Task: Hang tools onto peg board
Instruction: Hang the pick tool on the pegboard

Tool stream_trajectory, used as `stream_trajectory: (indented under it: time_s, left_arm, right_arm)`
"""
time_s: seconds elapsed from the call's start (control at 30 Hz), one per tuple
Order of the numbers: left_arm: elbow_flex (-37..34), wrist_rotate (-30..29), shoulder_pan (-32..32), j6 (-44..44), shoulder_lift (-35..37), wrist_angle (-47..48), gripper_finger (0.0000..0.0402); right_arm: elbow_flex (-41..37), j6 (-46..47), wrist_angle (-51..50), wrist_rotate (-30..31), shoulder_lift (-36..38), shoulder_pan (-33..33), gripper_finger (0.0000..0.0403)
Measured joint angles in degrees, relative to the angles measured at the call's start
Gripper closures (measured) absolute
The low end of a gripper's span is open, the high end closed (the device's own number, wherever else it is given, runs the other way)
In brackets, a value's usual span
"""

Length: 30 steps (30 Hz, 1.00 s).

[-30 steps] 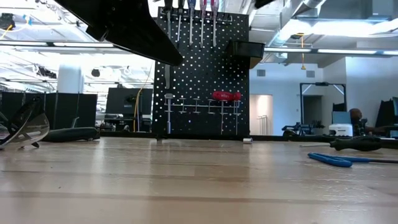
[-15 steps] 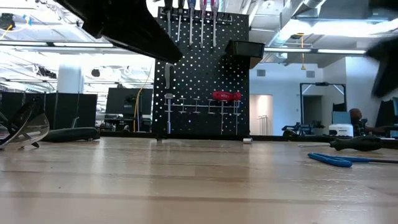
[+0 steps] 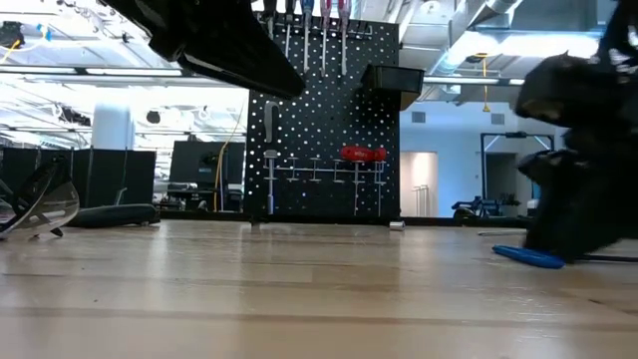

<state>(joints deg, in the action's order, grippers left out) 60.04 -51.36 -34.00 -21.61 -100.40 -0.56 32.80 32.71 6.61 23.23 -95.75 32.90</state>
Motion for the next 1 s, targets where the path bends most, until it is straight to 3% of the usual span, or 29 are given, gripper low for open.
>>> stream_trajectory:
  time_s: [0.23,0.33,0.43,0.73,0.87,1.0]
  left_arm:
    - [0.01,-1.33,0.42,2.77,0.0,-3.51,0.0265]
    - [0.01,-1.41,0.68,2.44,0.0,-3.12,0.0265]
    - [-0.16,-1.45,0.7,1.47,0.0,-3.17,0.0265]
    - [-6.55,-1.29,2.65,-7.0,0.0,-3.39,0.0265]
    - [-10.58,3.14,3.85,-5.89,-0.01,-11.2,0.0265]
    - [-12.75,9.7,6.54,-0.15,-1.23,-23.2,0.0282]
  right_arm:
    - [4.08,-5.26,17.55,4.61,-7.99,-7.76,0.038]
    - [7.03,-11.92,24.55,5.57,-8.89,-11.06,0.0396]
    - [9.78,-15.53,24.63,3.99,-7.79,-13.07,0.0373]
    - [11.07,-14.82,14.53,2.14,-2.82,-13.48,0.023]
    - [10.98,-10.04,7.18,3.71,-1.94,-10.53,0.02]
    - [10.95,-3.73,-0.16,8.56,-2.09,-4.26,0.02]
